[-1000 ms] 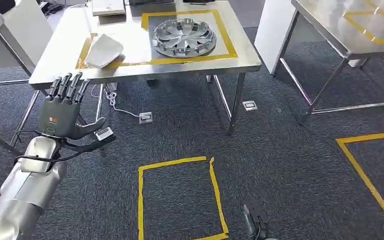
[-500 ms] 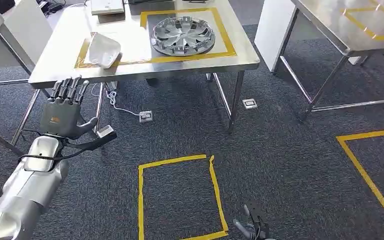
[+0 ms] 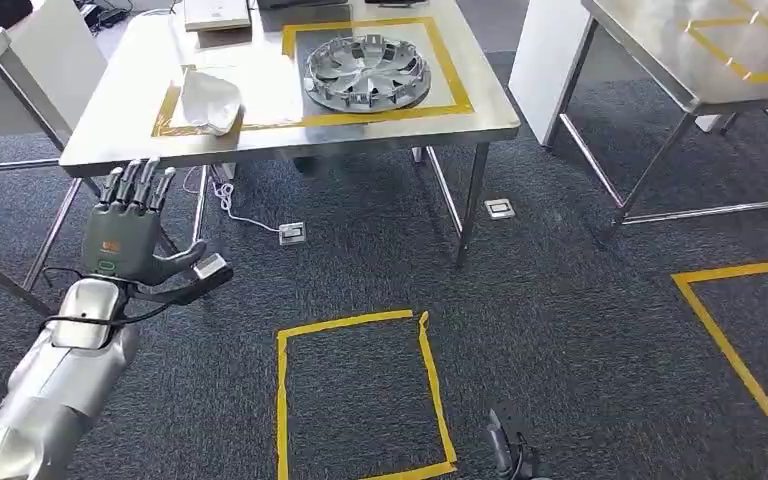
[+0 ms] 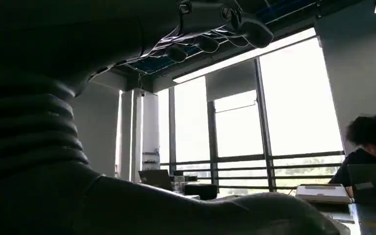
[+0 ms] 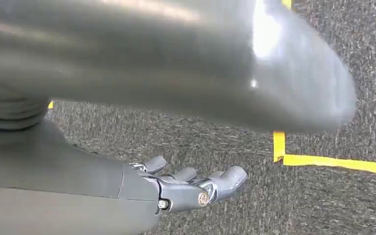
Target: Take the parts from the cabinet and place them on the table.
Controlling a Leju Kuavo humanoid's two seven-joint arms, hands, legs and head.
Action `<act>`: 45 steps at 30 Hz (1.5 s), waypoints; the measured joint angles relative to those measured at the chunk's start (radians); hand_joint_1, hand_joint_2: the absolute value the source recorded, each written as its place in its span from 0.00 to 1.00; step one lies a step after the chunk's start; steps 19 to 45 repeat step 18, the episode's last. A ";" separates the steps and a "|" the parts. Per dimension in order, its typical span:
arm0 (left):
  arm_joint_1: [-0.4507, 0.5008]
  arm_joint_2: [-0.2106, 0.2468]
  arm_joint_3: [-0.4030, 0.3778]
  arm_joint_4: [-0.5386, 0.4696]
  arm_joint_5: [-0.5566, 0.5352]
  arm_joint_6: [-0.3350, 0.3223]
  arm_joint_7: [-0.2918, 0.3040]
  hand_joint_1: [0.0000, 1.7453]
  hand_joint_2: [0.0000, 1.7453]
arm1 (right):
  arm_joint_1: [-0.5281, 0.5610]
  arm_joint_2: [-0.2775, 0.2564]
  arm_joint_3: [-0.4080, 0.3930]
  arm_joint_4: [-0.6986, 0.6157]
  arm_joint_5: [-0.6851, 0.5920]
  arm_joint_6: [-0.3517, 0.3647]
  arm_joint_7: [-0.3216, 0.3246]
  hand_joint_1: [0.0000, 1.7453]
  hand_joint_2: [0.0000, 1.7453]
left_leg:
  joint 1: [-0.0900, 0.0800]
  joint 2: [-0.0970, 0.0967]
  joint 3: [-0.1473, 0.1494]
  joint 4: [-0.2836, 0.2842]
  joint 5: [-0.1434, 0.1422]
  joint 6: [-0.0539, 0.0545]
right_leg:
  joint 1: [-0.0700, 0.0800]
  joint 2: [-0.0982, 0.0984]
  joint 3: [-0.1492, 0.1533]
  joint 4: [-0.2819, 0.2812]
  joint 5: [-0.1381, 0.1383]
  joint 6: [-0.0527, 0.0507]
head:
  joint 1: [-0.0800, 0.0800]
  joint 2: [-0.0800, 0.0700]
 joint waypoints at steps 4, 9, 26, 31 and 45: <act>0.011 0.000 0.000 0.003 0.001 0.008 -0.006 0.00 1.00 | 0.001 0.000 0.000 0.000 0.000 0.000 0.003 0.00 0.00 | 0.000 0.000 -0.001 0.000 0.000 0.001 | 0.000 0.000 -0.001 0.000 0.000 0.000 | 0.000 0.000; 0.012 0.000 0.001 0.005 0.010 -0.055 -0.080 0.00 1.00 | 0.000 0.000 0.000 0.000 -0.001 0.008 0.003 0.00 0.00 | 0.000 0.000 -0.002 0.000 0.001 0.002 | 0.000 0.000 -0.001 0.000 0.001 0.002 | 0.000 0.000; 0.023 0.003 0.003 0.008 0.029 -0.076 -0.102 0.00 1.00 | -0.001 0.000 0.000 0.000 -0.005 0.013 0.002 0.00 1.00 | 0.000 0.000 -0.003 0.000 0.002 0.002 | 0.000 0.000 -0.003 0.000 0.002 0.002 | 0.000 0.000; 0.023 0.003 0.003 0.008 0.029 -0.076 -0.102 0.00 1.00 | -0.001 0.000 0.000 0.000 -0.005 0.013 0.002 0.00 1.00 | 0.000 0.000 -0.003 0.000 0.002 0.002 | 0.000 0.000 -0.003 0.000 0.002 0.002 | 0.000 0.000; 0.023 0.003 0.003 0.008 0.029 -0.076 -0.102 0.00 1.00 | -0.001 0.000 0.000 0.000 -0.005 0.013 0.002 0.00 1.00 | 0.000 0.000 -0.003 0.000 0.002 0.002 | 0.000 0.000 -0.003 0.000 0.002 0.002 | 0.000 0.000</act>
